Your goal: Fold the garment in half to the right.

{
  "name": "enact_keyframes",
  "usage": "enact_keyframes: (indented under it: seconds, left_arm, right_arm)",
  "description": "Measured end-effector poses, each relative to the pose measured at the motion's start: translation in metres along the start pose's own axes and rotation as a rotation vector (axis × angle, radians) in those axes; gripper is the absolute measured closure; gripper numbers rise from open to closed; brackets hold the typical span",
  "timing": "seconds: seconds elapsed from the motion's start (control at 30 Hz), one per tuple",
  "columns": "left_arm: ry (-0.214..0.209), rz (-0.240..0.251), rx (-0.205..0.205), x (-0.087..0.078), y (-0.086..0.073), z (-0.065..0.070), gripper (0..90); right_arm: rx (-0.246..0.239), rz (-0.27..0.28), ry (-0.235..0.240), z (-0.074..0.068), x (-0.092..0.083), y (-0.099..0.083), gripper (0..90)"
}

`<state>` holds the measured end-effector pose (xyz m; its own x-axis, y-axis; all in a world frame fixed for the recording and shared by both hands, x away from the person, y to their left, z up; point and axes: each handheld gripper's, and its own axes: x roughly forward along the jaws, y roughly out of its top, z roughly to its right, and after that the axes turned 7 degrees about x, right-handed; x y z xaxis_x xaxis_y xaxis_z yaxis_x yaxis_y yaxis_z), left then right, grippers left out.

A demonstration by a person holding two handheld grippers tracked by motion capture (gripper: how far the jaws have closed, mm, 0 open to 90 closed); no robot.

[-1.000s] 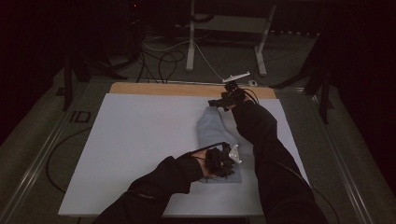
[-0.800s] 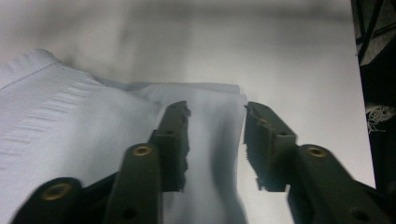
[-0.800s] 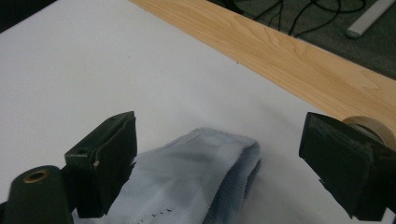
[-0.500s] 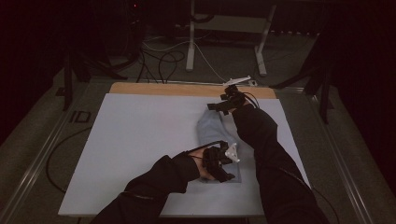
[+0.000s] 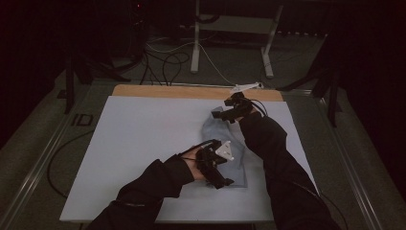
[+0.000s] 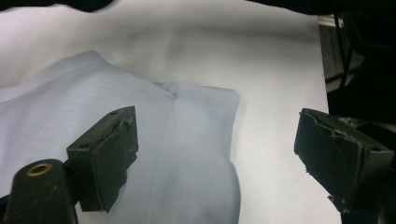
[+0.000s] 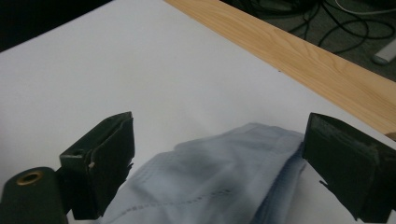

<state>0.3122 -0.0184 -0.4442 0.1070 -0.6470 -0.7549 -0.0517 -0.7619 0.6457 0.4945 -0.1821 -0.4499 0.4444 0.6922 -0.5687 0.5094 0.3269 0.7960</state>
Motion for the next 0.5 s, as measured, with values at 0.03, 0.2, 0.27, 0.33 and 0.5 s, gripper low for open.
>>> enact_keyframes:
  seconds: [0.03,0.2,0.27,0.33,0.5]
  left_arm:
    - [0.008,0.003,-0.004,-0.003,-0.002,0.0,11.5]
    - [0.025,0.03,-0.034,-0.02,-0.021,0.0,1.5]
    - [0.024,0.044,-0.057,-0.027,-0.03,-0.001,1.4]
    - [0.034,0.058,-0.074,-0.033,-0.04,-0.002,0.7]
    - [0.078,0.082,-0.109,-0.049,-0.068,-0.003,0.5]
  right_arm:
    - [-0.006,0.0,0.006,-0.002,-0.001,-0.001,9.5]
    - [-0.032,0.012,0.033,-0.014,-0.01,-0.004,9.5]
    - [-0.042,0.017,0.046,-0.019,-0.014,-0.005,9.5]
    - [-0.043,0.025,0.057,-0.024,-0.017,-0.007,9.5]
    - [-0.059,0.022,0.086,-0.039,-0.026,-0.011,9.5]
